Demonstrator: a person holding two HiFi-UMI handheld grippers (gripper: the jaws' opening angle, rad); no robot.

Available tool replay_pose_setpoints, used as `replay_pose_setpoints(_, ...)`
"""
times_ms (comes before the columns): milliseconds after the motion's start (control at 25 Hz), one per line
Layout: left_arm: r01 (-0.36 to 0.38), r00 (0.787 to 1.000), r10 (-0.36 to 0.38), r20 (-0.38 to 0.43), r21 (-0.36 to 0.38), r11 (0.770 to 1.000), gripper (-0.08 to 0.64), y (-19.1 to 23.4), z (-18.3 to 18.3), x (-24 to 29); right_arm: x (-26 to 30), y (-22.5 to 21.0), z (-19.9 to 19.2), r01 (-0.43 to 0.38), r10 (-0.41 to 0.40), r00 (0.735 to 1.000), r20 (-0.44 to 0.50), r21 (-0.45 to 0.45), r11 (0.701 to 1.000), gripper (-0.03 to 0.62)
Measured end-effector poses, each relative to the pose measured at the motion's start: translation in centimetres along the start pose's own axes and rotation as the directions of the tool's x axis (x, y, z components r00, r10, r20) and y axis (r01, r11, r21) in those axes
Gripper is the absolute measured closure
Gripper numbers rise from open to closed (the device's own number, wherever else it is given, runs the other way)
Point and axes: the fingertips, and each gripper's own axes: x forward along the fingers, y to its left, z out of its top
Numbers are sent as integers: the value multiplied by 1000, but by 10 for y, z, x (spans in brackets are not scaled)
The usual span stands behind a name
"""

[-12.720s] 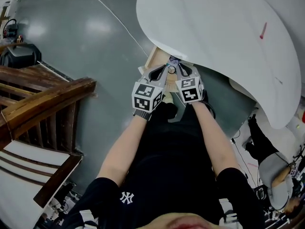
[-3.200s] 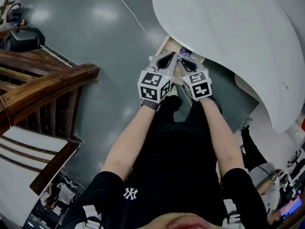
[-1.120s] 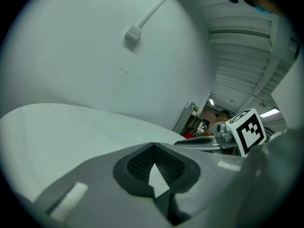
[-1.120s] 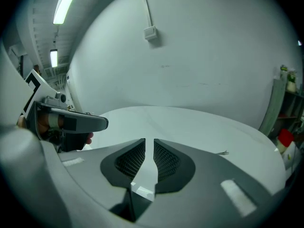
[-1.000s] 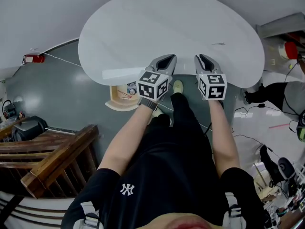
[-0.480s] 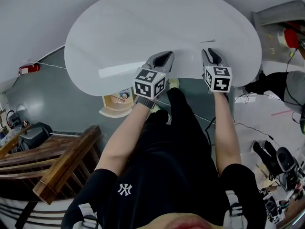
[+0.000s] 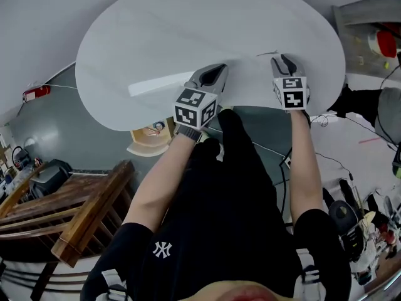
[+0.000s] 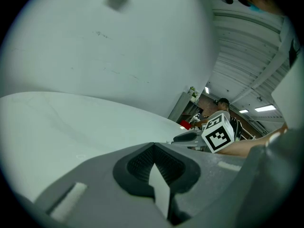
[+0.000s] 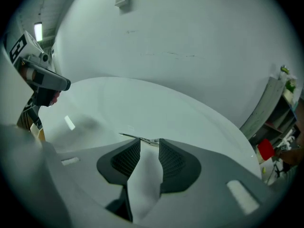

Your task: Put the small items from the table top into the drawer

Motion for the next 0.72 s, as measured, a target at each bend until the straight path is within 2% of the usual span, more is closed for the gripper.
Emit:
replay_pose_setpoints(240, 9, 1000, -10, -17, -10, 1000, 560, 1, 0, 18, 17, -6, -3, -38, 37, 999, -33, -55, 998, 434)
replay_pose_setpoints(560, 64, 998, -64, -27, 6, 998, 560, -17, 6, 49, 26, -3, 0, -100, 95, 994, -48, -119, 988, 430)
replay_pose_setpoints(720, 80, 996, -80, -33, 14, 997, 560, -24, 9, 61, 26, 4, -1, -137, 130, 990, -62, -129, 982, 481)
